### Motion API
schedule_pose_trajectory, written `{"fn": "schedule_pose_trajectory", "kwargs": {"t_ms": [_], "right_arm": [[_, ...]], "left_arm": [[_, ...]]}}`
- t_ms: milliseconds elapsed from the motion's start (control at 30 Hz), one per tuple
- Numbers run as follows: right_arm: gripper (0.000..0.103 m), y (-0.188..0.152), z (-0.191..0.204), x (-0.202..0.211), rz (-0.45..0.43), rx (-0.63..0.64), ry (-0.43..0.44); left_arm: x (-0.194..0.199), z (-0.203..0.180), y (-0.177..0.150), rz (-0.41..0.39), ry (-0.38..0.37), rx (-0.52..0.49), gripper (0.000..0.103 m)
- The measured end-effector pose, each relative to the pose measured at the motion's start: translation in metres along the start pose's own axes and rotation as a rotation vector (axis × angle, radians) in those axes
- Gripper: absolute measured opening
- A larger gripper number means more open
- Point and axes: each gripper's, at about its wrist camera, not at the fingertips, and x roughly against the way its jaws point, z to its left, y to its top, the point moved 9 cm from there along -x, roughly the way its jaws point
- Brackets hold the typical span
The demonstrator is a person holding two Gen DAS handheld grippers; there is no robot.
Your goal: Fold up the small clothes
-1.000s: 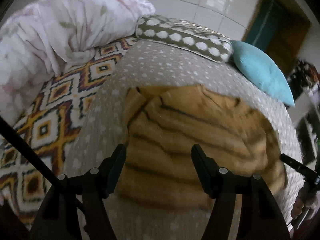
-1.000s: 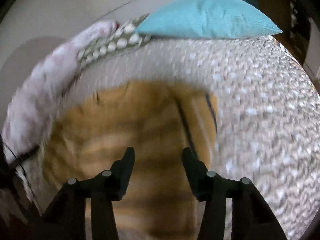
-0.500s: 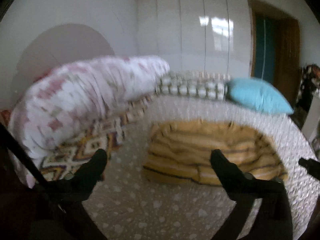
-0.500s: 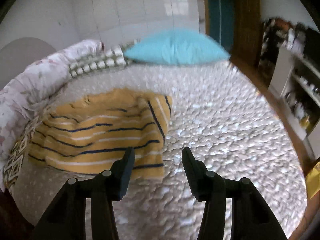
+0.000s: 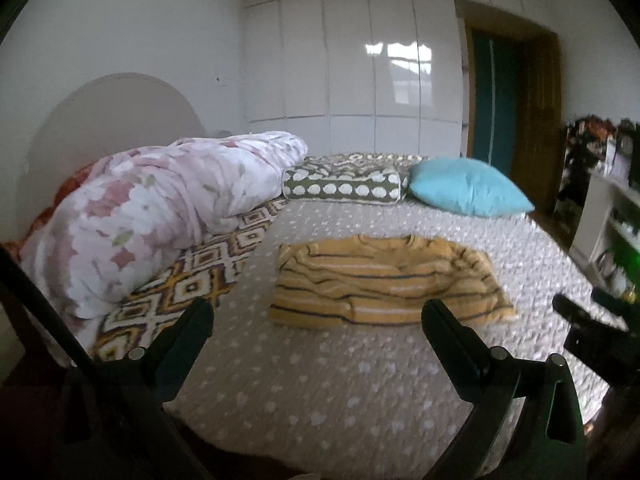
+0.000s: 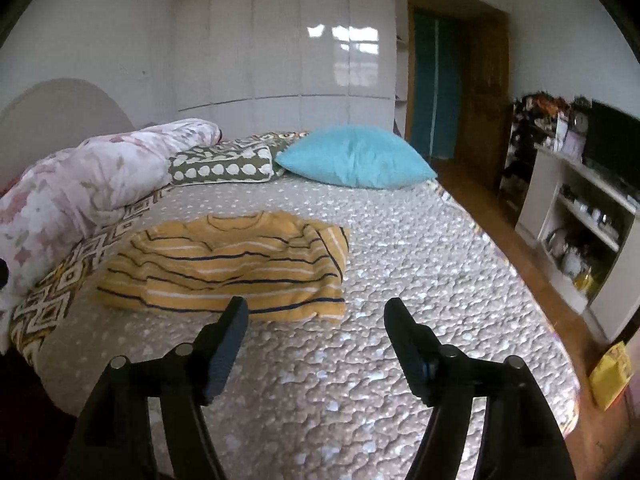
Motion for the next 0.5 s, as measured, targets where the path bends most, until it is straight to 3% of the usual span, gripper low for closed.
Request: {"fn": "schedule_pose_trajectory", "kwargs": {"t_ms": [167, 500], "right_arm": [[0.079, 0.000, 0.014, 0.003, -0.003, 0.061, -0.031], [0.079, -0.017, 0.050, -0.015, 0.061, 0.146, -0.005]], "left_arm": [[0.002, 0.001, -0.006, 0.025, 0.009, -0.006, 0.103], [-0.019, 0.029, -0.023, 0.095, 0.023, 0.075, 0.103]]}}
